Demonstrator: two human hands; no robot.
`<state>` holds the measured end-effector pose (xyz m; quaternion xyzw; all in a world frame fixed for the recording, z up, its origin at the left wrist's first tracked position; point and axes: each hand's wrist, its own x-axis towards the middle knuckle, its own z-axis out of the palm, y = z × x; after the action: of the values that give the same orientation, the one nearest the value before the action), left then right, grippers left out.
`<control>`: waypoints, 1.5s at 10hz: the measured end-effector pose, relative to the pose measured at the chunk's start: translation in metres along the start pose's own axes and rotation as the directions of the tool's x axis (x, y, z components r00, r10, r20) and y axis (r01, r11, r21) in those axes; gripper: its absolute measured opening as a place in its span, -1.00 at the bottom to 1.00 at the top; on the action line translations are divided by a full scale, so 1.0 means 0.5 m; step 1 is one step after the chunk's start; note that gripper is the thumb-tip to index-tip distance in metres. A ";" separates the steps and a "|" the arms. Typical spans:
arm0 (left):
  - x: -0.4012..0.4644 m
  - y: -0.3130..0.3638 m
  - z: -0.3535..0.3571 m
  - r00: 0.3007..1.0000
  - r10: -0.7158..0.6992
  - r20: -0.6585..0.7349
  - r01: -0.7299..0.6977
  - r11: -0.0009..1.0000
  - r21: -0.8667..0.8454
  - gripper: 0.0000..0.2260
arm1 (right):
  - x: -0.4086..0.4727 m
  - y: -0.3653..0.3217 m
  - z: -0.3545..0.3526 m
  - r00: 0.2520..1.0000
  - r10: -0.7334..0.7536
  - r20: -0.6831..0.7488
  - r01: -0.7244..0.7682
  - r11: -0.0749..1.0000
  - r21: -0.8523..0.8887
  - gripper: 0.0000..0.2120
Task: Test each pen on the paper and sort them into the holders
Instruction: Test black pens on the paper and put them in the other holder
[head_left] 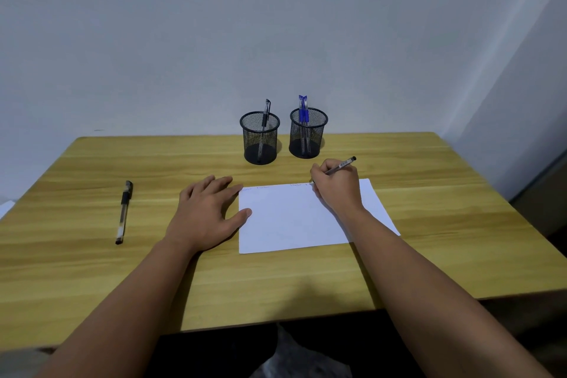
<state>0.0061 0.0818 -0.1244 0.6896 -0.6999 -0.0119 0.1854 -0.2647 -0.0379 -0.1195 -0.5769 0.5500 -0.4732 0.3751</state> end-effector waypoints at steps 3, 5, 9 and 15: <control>0.000 -0.002 0.000 1.000 0.000 -0.004 0.000 1.000 0.000 -0.36 | 0.006 0.004 0.007 1.000 -0.003 -0.015 0.002 0.998 -0.055 -0.65; 0.000 -0.002 0.000 1.000 0.000 -0.002 0.000 1.000 -0.008 -0.36 | 0.006 0.003 0.006 0.999 -0.039 -0.011 0.039 0.999 -0.025 -0.61; 0.000 -0.003 0.001 1.000 -0.002 -0.004 0.002 1.000 -0.005 -0.36 | 0.002 0.000 0.006 0.998 -0.022 -0.051 0.023 1.000 0.018 -0.60; 0.001 -0.004 0.002 1.000 0.000 -0.002 0.000 1.000 0.000 -0.36 | -0.005 -0.010 -0.002 0.997 -0.041 -0.069 0.036 0.997 -0.070 -0.56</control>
<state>0.0077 0.0809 -0.1257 0.6895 -0.6998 -0.0112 0.1861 -0.2643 -0.0350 -0.1146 -0.5831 0.5675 -0.4811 0.3263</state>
